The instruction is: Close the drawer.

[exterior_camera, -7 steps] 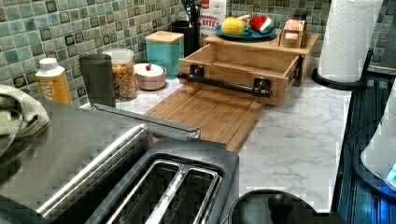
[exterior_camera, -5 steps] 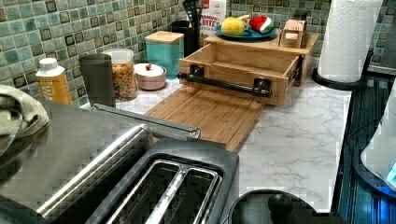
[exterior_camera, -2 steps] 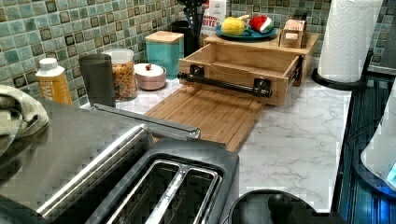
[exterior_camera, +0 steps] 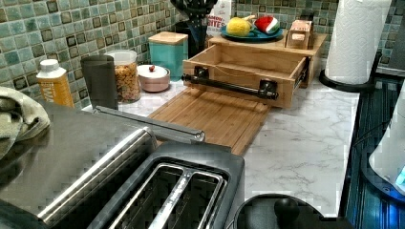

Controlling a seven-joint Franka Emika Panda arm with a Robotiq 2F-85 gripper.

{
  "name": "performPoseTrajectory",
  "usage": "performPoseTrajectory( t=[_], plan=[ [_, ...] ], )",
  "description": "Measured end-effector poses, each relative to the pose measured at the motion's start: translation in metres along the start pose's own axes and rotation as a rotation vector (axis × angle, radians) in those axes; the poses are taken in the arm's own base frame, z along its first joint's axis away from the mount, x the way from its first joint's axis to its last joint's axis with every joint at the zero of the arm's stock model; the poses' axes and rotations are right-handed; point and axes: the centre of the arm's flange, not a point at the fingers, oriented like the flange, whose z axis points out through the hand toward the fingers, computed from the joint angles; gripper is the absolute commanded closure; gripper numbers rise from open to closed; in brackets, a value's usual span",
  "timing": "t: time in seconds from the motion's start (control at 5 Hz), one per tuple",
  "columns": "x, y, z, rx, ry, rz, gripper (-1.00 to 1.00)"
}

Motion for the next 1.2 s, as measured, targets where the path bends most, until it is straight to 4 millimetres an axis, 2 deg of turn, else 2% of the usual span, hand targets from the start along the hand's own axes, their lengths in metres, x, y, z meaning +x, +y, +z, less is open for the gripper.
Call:
performPoseTrajectory(
  t=[0.2,0.4,0.8,1.0,1.2],
  plan=[
    [-0.008,-0.007,0.029,-0.008,-0.006,-0.044,1.00],
    [-0.012,-0.008,0.059,-0.096,0.038,-0.146,1.00],
    [-0.023,-0.005,0.123,-0.143,0.015,-0.199,1.00],
    [-0.026,-0.003,0.145,-0.172,0.036,-0.244,1.00],
    [-0.022,-0.005,0.156,-0.162,0.097,-0.274,1.00]
  ],
)
